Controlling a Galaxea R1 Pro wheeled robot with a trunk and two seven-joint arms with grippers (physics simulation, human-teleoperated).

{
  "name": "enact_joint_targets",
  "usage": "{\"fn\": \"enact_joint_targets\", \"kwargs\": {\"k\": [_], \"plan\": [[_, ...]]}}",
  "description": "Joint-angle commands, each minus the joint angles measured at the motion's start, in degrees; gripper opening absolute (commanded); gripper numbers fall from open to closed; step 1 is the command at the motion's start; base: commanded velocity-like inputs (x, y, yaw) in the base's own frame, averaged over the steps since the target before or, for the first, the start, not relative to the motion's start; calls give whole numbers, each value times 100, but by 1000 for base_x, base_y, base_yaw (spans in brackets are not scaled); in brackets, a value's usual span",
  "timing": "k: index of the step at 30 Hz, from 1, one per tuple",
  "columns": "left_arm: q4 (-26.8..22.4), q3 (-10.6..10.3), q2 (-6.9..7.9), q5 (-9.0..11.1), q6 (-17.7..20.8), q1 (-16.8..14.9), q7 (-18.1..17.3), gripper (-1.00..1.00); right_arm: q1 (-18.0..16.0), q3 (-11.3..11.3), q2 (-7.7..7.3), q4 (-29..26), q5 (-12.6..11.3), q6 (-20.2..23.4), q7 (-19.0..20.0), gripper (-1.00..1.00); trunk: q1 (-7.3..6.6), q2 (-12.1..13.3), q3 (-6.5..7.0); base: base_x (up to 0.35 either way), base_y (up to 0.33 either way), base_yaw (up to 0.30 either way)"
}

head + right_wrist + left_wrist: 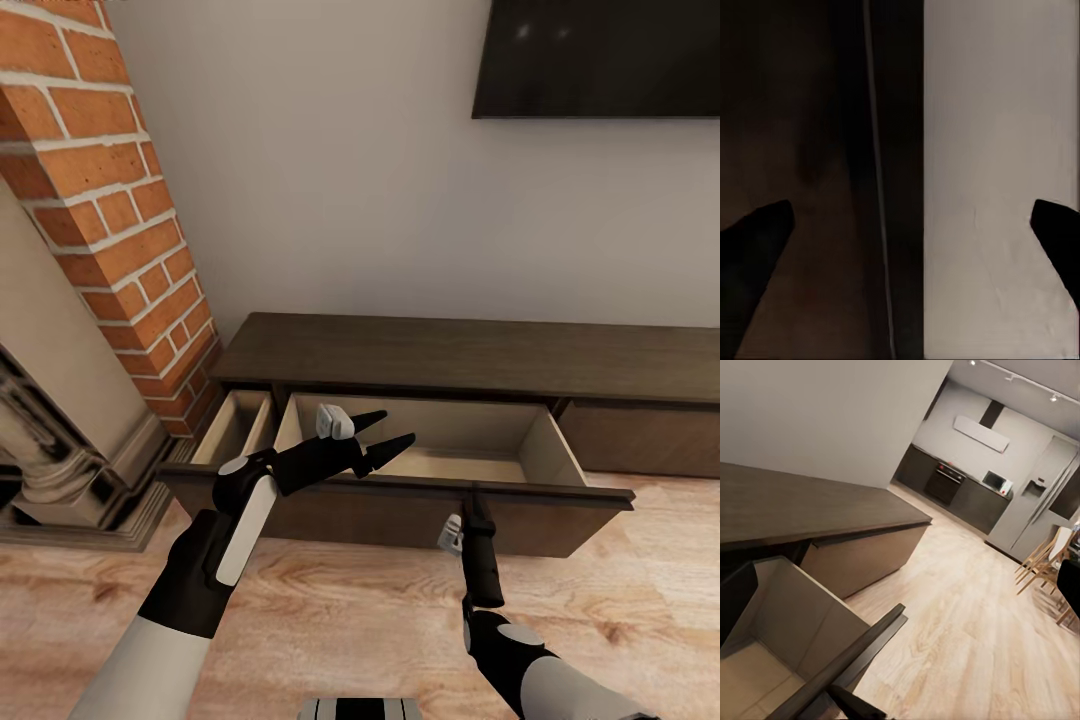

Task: Place each of the two pumpkins and all three candles from the living room inside a cabinet in the living room (use any cabinet), then make sure every cabinet is closed, and position the cauldron so it is next to a table in the living room.

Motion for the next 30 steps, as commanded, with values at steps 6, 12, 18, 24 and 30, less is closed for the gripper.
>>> {"fn": "enact_joint_targets", "kwargs": {"k": [6,12,18,24,30], "plan": [[0,0,0,0,0,0,0,100,0,-1,3,-6,-5,4,-30,100,0,0,0,0,0,0],[-1,0,0,0,0,0,0,100,0,-1,0,-9,-6,4,-32,100,0,0,0,0,0,0],[-1,0,0,5,0,0,0,100,0,-1,-4,-9,-6,0,-33,100,0,0,0,0,0,0],[0,0,0,8,0,0,0,100,0,-1,3,-3,-6,-4,-31,100,0,0,0,0,0,0],[0,0,0,9,0,0,0,100,0,-1,2,-6,-6,-5,-31,100,0,0,0,21,0,0]]}}
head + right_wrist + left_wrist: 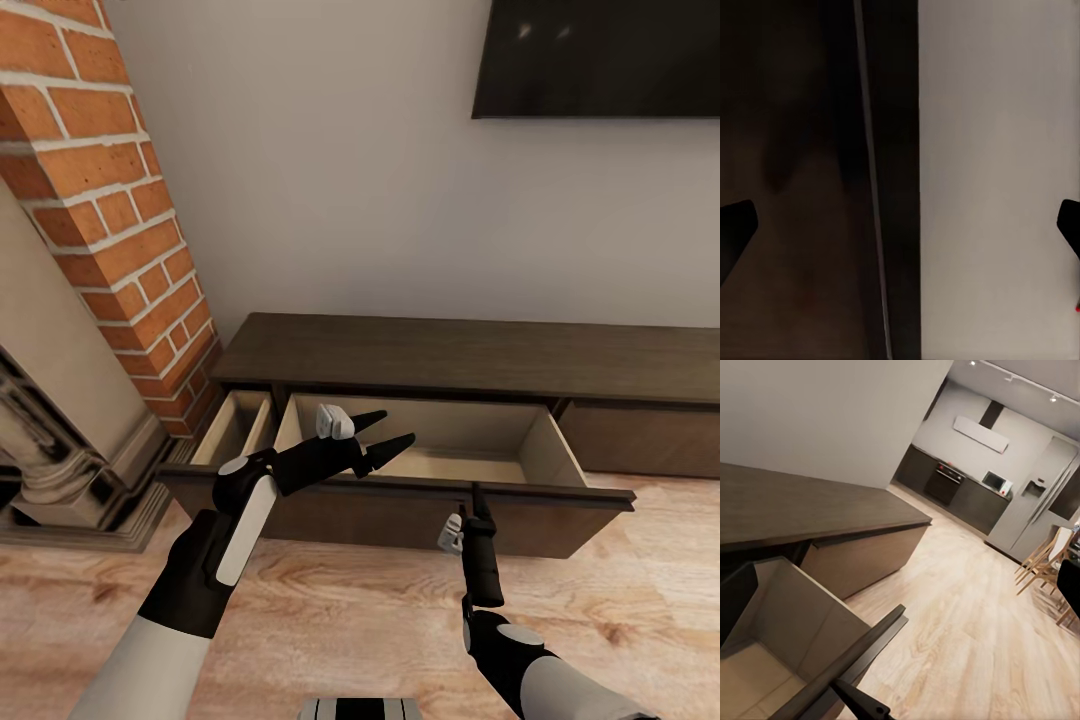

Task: Place each of the two pumpkins and all three candles from the living room inside a cabinet in the living room (use any cabinet), then make sure every cabinet is closed, and position the cauldron so it is next to a table in the living room.

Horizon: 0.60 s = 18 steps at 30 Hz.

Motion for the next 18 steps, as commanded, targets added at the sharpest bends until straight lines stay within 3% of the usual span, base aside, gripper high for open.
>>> {"fn": "enact_joint_targets", "kwargs": {"k": [1,9,18], "plan": [[0,0,0,0,0,0,0,100,0,0,0,-1,0,0,0,100,0,0,0,15,0,0],[0,3,1,0,-2,0,0,100,0,0,-6,-3,0,0,-2,100,0,0,0,-158,0,0],[-7,0,0,0,-1,0,0,100,0,0,-7,-3,0,0,-2,100,0,0,0,-13,0,0]]}}
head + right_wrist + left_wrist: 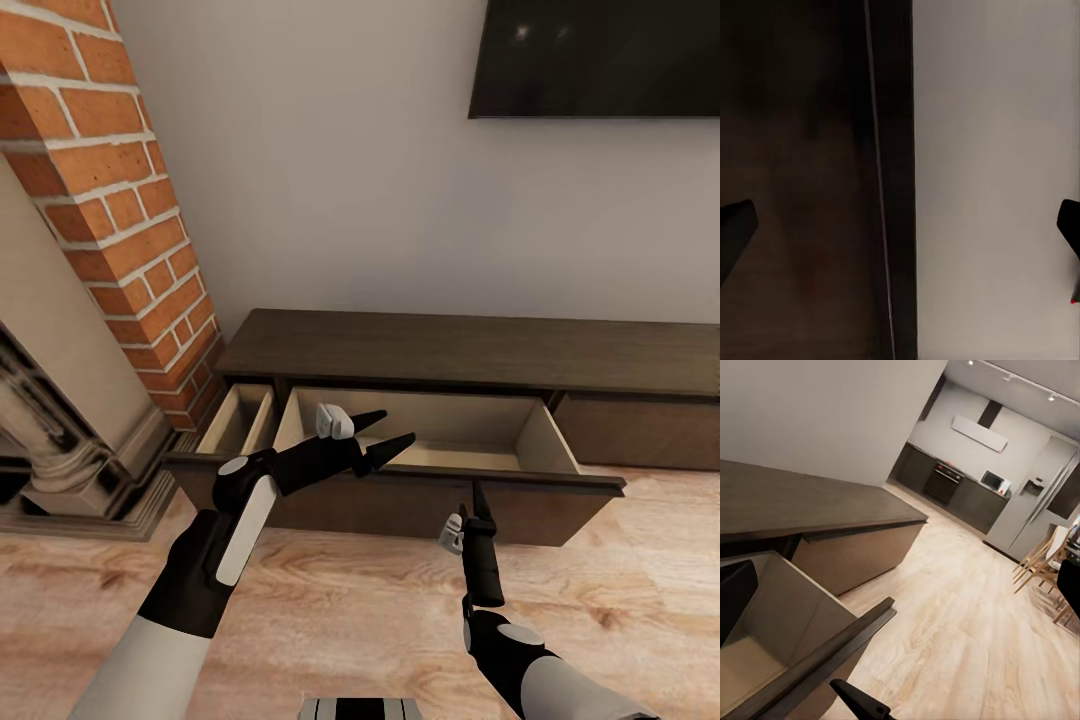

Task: Place each of the two pumpkins and all three candles from the living room inside a cabinet in the living room (use any cabinet), then make sure every cabinet is closed, and position the cauldron so it is next to a table in the living room.

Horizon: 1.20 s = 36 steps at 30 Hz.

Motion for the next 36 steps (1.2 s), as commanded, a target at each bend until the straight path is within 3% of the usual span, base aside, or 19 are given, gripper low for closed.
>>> {"fn": "enact_joint_targets", "kwargs": {"k": [1,30,36], "plan": [[-1,0,0,0,0,0,0,100,0,0,0,0,0,0,0,100,0,0,0,0,0,0],[5,0,-2,0,1,0,0,100,0,-4,-10,-43,0,-8,0,100,-75,39,642,0,0,0],[7,0,0,0,1,0,0,100,0,-22,-9,-44,0,-4,8,100,-162,199,714,0,0,0]]}}
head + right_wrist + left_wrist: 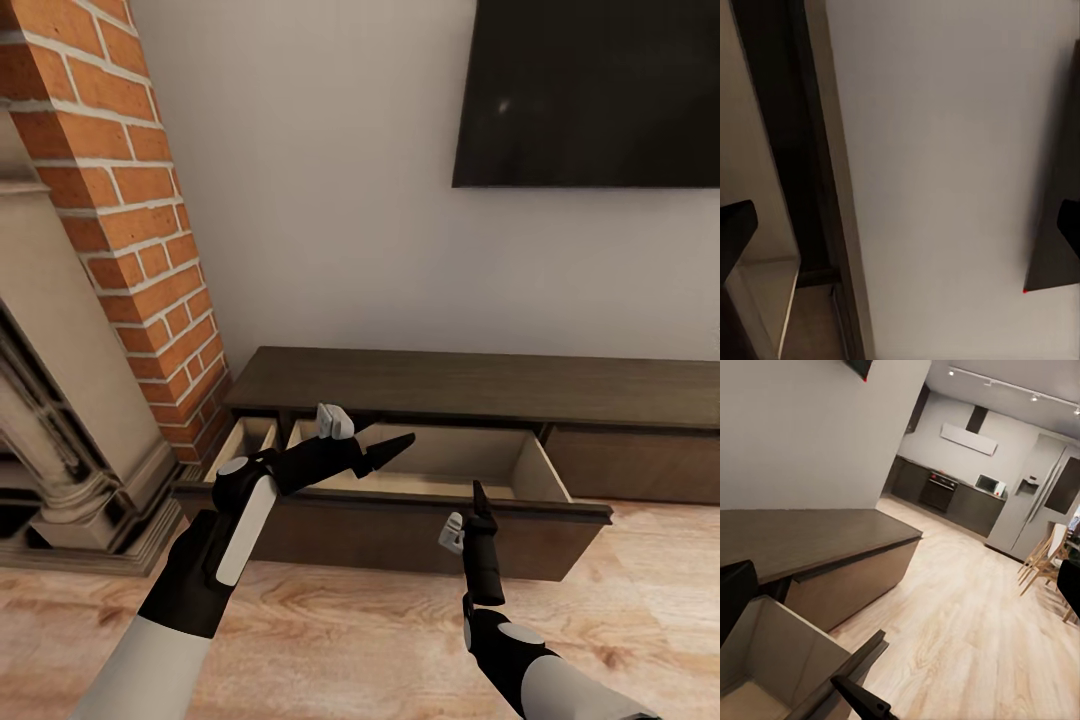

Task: Place each of the two pumpkins and all three candles from the living room inside a cabinet in the living room (use any cabinet), then make sure every cabinet is closed, and position the cauldron so it is next to a table in the living room.

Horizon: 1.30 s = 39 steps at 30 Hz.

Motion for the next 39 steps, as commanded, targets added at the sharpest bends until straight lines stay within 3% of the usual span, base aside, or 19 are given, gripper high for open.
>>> {"fn": "enact_joint_targets", "kwargs": {"k": [1,17,39], "plan": [[0,0,0,0,0,0,0,100,0,-2,0,0,0,-2,-3,100,0,0,0,0,0,0],[0,1,0,0,-4,0,0,100,0,4,0,0,0,-5,-8,100,0,0,0,0,0,0],[-8,2,0,0,0,0,2,100,0,-1,17,-64,0,0,-17,100,-483,882,380,0,0,24]]}}
